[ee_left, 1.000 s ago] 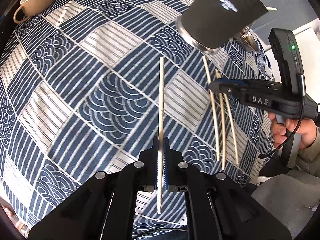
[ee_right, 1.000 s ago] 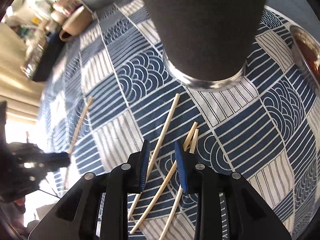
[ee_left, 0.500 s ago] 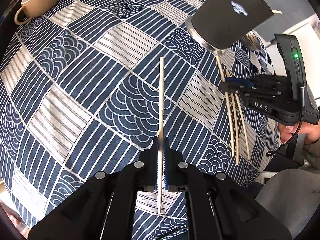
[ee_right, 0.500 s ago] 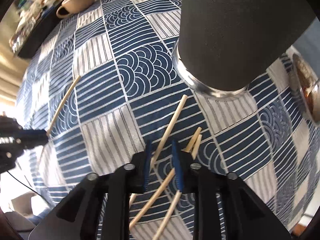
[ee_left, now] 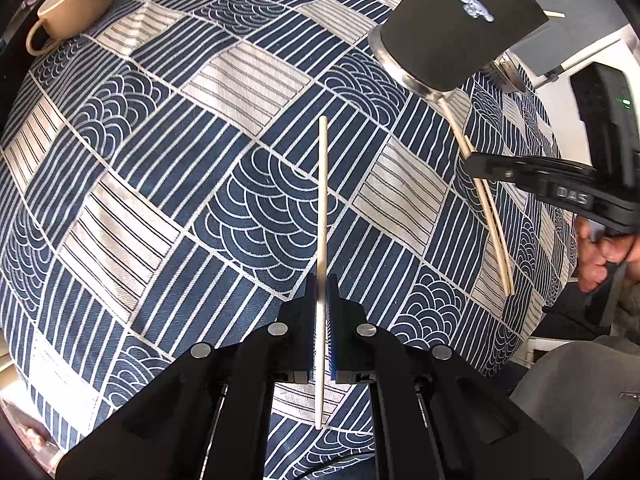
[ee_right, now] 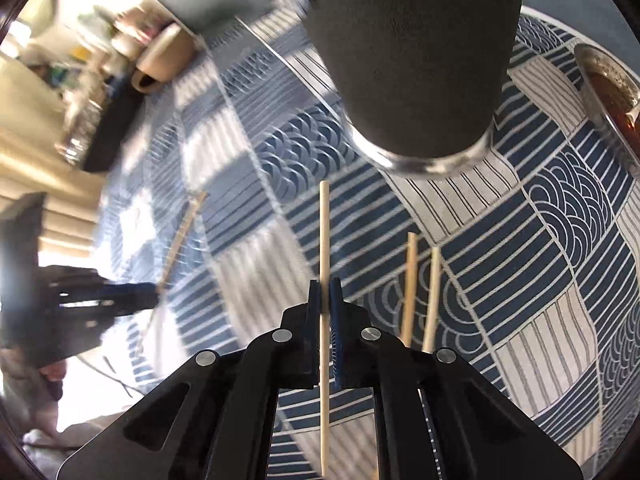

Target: Organize utensils

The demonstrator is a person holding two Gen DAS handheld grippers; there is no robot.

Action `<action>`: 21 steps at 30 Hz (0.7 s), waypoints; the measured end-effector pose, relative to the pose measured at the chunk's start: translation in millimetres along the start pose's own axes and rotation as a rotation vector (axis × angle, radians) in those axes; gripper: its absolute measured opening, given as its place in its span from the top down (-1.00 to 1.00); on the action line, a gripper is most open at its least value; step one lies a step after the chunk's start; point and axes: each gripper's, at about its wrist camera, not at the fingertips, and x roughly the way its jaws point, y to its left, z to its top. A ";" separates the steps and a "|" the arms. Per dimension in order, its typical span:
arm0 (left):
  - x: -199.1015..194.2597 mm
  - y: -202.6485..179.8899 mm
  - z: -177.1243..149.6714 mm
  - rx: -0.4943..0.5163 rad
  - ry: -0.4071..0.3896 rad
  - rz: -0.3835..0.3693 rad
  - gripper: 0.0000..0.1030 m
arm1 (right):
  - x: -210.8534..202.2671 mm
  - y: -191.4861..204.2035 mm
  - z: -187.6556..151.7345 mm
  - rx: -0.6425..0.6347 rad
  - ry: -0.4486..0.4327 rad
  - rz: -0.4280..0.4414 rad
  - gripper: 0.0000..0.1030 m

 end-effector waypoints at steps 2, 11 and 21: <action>-6.5 -3.4 1.6 0.001 -0.013 -0.004 0.90 | -10.0 1.4 -0.9 -0.007 -0.018 0.022 0.91; -61.3 -38.1 25.9 0.063 -0.165 -0.010 0.90 | -86.7 11.6 18.6 -0.022 -0.175 0.120 0.91; -113.3 -91.3 79.1 0.145 -0.298 -0.011 0.90 | -163.3 -9.8 58.3 -0.079 -0.370 0.096 0.91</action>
